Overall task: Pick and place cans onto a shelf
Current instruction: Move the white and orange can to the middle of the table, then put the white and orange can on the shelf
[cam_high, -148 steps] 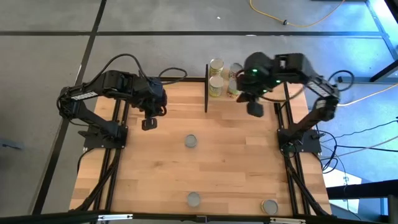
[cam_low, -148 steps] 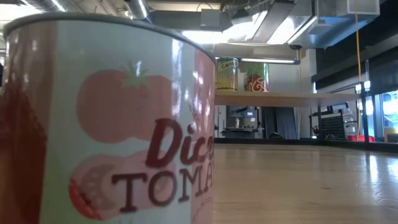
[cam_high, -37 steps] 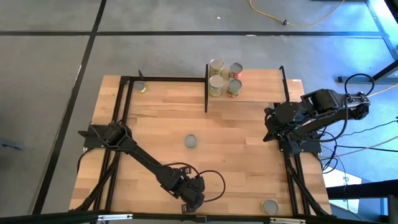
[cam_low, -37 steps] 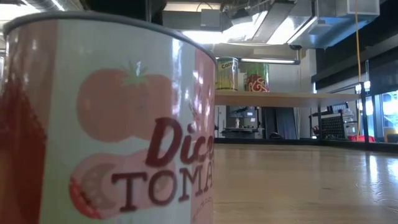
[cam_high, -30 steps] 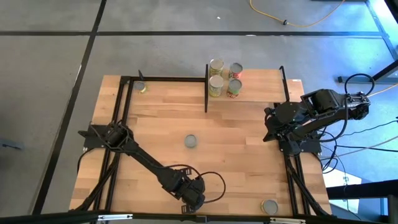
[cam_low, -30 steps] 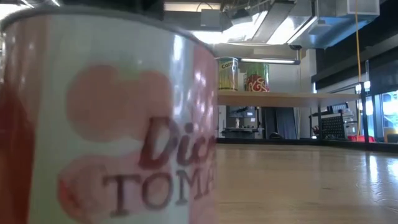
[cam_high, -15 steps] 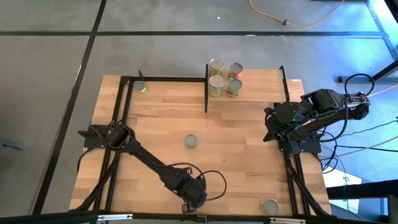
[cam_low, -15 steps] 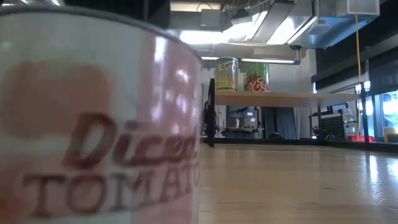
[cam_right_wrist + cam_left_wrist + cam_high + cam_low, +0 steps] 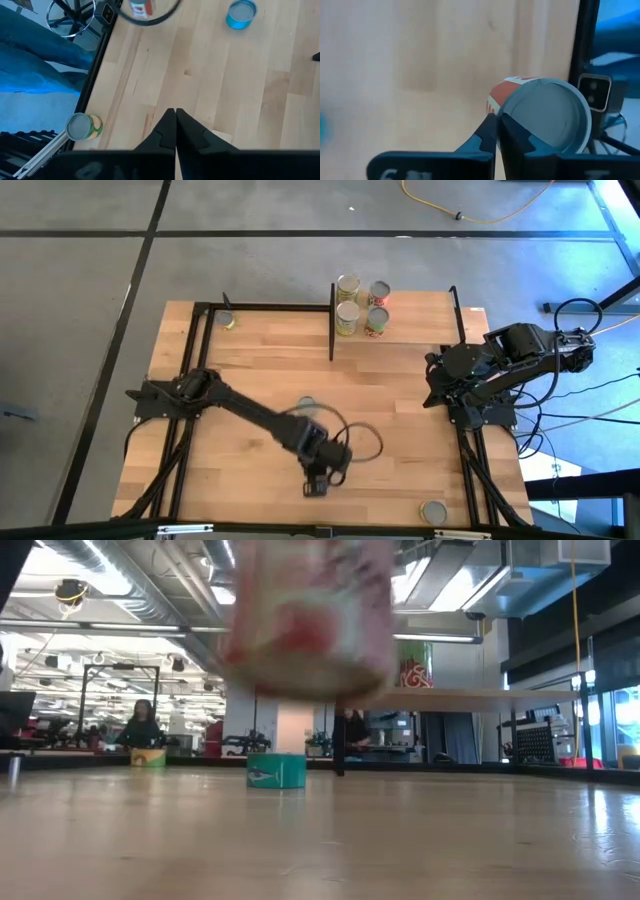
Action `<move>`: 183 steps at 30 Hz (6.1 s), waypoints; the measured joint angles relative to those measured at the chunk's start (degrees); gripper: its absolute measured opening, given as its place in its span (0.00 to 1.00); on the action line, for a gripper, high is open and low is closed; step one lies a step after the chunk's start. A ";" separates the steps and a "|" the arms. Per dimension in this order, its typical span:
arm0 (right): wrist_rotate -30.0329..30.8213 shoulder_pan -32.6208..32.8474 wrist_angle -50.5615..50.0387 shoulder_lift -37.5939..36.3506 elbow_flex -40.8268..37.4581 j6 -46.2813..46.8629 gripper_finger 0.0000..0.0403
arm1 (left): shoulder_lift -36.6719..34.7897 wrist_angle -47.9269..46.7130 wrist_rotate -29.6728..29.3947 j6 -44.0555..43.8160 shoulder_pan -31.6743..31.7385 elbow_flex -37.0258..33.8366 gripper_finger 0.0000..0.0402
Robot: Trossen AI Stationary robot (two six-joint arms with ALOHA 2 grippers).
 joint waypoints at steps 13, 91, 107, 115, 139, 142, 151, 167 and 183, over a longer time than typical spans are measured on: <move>0.13 0.02 0.00 -0.64 0.00 -1.54 0.00 | -0.01 -6.09 -3.22 5.53 16.50 8.03 0.00; 3.82 -8.41 11.52 24.53 -0.06 0.45 0.03 | -18.91 -19.73 -22.39 8.04 12.87 18.79 0.11; 3.65 -11.87 21.52 40.46 -0.07 -14.58 0.23 | -20.73 -30.29 -28.32 0.78 7.70 18.74 0.11; 5.15 -13.30 25.92 43.67 -0.05 -15.05 0.23 | -20.73 -31.22 -28.96 0.97 7.33 18.74 0.11; 1.31 -16.31 24.32 50.92 0.11 -18.29 0.23 | -20.73 -31.23 -28.98 2.54 7.33 18.74 0.11; 0.95 -16.33 24.27 51.29 0.20 -18.96 0.21 | -20.73 -31.22 -28.96 2.56 7.31 18.74 0.11; -5.19 -17.22 23.90 51.51 0.17 -20.99 0.02 | -20.73 -31.22 -28.96 2.57 7.33 18.74 0.11; -5.74 -17.31 6.13 48.12 6.42 -23.79 0.00 | -20.71 -31.22 -28.96 4.16 7.31 18.74 0.11; 5.80 -17.38 -5.52 32.41 8.26 -9.01 0.00 | -21.68 -31.23 -28.91 9.25 7.59 18.81 0.11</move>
